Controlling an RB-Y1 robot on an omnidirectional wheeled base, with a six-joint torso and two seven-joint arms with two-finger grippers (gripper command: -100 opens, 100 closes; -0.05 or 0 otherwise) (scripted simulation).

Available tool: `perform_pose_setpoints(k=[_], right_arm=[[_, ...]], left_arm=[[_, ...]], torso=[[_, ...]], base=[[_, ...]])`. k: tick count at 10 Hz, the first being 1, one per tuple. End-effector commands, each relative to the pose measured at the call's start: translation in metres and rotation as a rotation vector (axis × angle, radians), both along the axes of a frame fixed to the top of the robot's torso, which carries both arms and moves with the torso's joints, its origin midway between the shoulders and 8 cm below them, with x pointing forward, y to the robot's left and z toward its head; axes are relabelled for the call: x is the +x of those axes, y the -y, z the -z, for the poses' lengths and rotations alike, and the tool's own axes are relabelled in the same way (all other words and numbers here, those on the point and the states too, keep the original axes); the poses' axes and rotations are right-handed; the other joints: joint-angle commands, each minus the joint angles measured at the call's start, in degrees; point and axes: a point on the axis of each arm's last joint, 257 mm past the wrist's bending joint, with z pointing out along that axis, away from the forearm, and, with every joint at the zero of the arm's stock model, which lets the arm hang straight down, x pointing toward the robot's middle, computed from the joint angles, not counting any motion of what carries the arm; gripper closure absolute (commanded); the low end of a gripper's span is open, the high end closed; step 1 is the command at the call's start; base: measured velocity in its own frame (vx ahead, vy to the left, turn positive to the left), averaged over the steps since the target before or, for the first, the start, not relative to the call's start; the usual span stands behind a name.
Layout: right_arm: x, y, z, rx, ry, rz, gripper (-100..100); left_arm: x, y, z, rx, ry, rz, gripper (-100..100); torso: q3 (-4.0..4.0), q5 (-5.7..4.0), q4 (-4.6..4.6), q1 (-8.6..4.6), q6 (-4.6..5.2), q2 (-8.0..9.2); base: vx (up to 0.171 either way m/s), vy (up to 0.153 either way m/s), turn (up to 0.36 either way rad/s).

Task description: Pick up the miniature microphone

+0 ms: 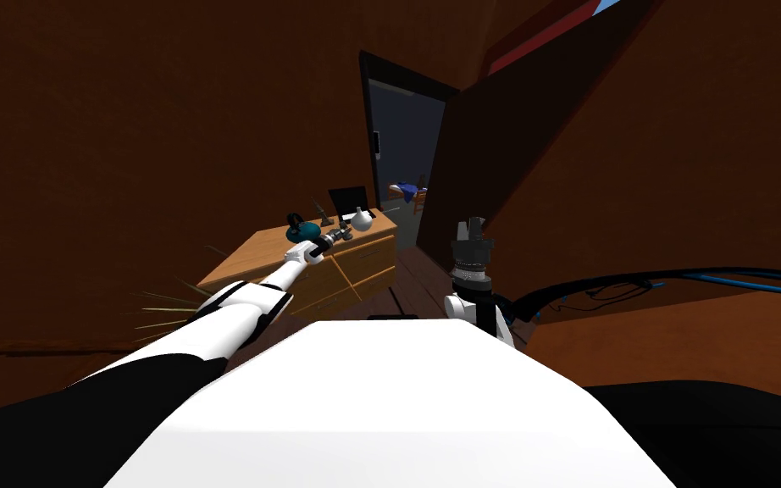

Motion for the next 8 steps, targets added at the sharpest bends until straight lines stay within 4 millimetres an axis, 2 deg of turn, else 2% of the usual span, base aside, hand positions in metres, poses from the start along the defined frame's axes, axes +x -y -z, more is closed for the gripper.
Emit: perform_pose_setpoints(k=[1,2,3,4,6,7,8], right_arm=[[0.0,0.0,0.0,0.0,0.0,0.0,0],[0.0,0.0,0.0,0.0,0.0,0.0,0],[0.0,0.0,0.0,0.0,0.0,0.0,0],[0.0,0.0,0.0,0.0,0.0,0.0,0],[0.0,0.0,0.0,0.0,0.0,0.0,0],[0.0,0.0,0.0,0.0,0.0,0.0,0],[0.0,0.0,0.0,0.0,0.0,0.0,0]], left_arm=[[0.001,-0.011,0.009,-0.001,-0.02,-0.02,-100],[0.0,-0.021,0.017,0.0,-0.038,-0.04,-100],[0.01,0.0,-0.002,-0.014,-0.004,0.009,-100],[0.012,-0.006,-0.002,-0.016,-0.01,0.006,-100],[0.009,-0.023,0.014,-0.016,-0.043,-0.03,-100],[0.009,-0.023,0.014,-0.016,-0.043,-0.03,-100],[0.018,0.0,-0.003,-0.028,-0.011,0.016,-100]], torso=[[0.0,0.0,0.0,0.0,0.0,0.0],[-0.05,0.02,-0.02,0.08,-0.01,-0.08],[-0.09,0.04,-0.04,0.14,-0.01,-0.14],[-0.04,0.01,-0.02,0.0,0.01,-0.05],[-0.01,0.01,-0.01,0.01,-0.01,0.0],[-0.03,0.03,-0.02,0.1,-0.02,-0.05],[-0.07,0.04,-0.03,0.14,-0.01,-0.11]], base=[[-0.004,-0.009,-0.001],[0.005,0.003,0.002],[-0.037,-0.036,0.017],[-0.053,-0.052,0.007],[-0.023,-0.017,-0.001],[0.0,0.0,0.0],[-0.042,-0.031,0.016]])
